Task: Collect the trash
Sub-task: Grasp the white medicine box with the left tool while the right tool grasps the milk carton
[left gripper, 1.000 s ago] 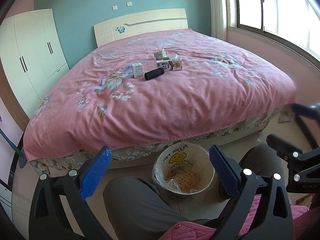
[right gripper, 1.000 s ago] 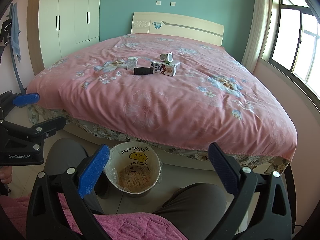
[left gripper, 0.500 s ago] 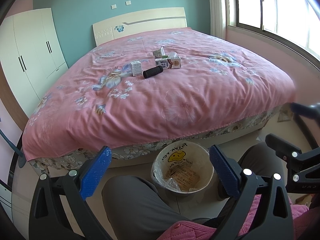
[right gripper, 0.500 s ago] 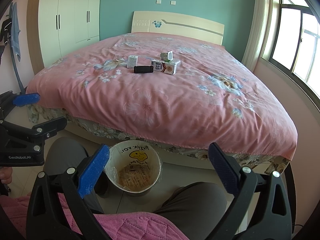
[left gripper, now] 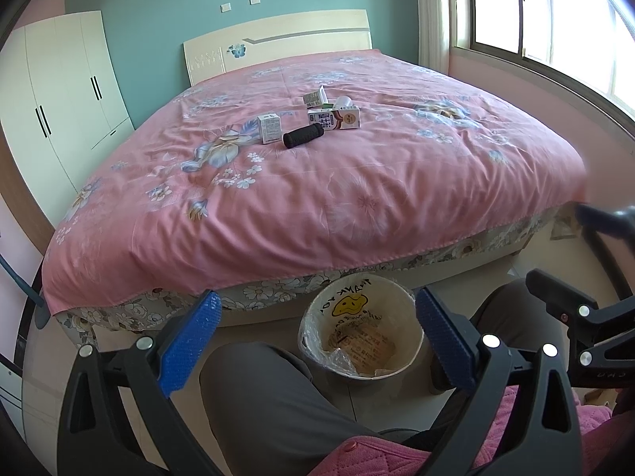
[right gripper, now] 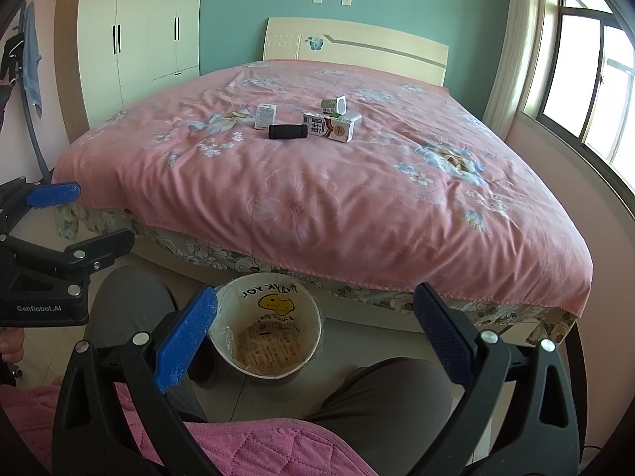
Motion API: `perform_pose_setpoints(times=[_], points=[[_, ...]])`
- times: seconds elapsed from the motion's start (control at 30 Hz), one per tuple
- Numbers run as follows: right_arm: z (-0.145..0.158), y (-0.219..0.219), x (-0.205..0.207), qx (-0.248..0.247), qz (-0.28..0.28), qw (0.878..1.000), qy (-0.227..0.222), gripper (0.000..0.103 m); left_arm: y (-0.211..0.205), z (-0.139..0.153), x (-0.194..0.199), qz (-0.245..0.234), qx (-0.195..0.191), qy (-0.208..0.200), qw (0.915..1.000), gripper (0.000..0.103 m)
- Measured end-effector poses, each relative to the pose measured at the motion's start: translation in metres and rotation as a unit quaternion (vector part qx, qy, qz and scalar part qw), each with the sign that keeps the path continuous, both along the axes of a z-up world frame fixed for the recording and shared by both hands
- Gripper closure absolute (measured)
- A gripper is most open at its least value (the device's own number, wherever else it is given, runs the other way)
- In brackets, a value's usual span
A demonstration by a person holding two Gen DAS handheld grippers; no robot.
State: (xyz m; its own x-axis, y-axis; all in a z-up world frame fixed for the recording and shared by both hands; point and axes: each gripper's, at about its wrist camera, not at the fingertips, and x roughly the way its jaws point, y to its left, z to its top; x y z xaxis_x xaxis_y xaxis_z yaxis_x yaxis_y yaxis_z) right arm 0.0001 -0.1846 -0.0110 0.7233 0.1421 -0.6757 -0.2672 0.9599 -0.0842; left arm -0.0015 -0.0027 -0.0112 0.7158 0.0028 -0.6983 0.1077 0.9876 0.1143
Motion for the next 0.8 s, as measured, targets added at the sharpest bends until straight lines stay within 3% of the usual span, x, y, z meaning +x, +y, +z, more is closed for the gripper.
perform_pose_setpoints(times=[0.23, 0.47, 0.8], points=[[-0.002, 0.001, 0.010, -0.005, 0.004, 1.000, 0.007, 0.007, 0.007, -0.010, 0.013, 0.007, -0.007, 0.018, 0.9998, 0.003], [0.007, 0.001, 0.037, -0.009, 0.007, 1.000, -0.001, 0.007, 0.020, 0.003, 0.049, 0.021, -0.030, 0.027, 0.9990, 0.003], [0.046, -0.014, 0.109, -0.020, 0.005, 0.999, -0.044, 0.007, 0.028, 0.036, 0.124, 0.049, -0.030, -0.002, 0.9984, 0.003]])
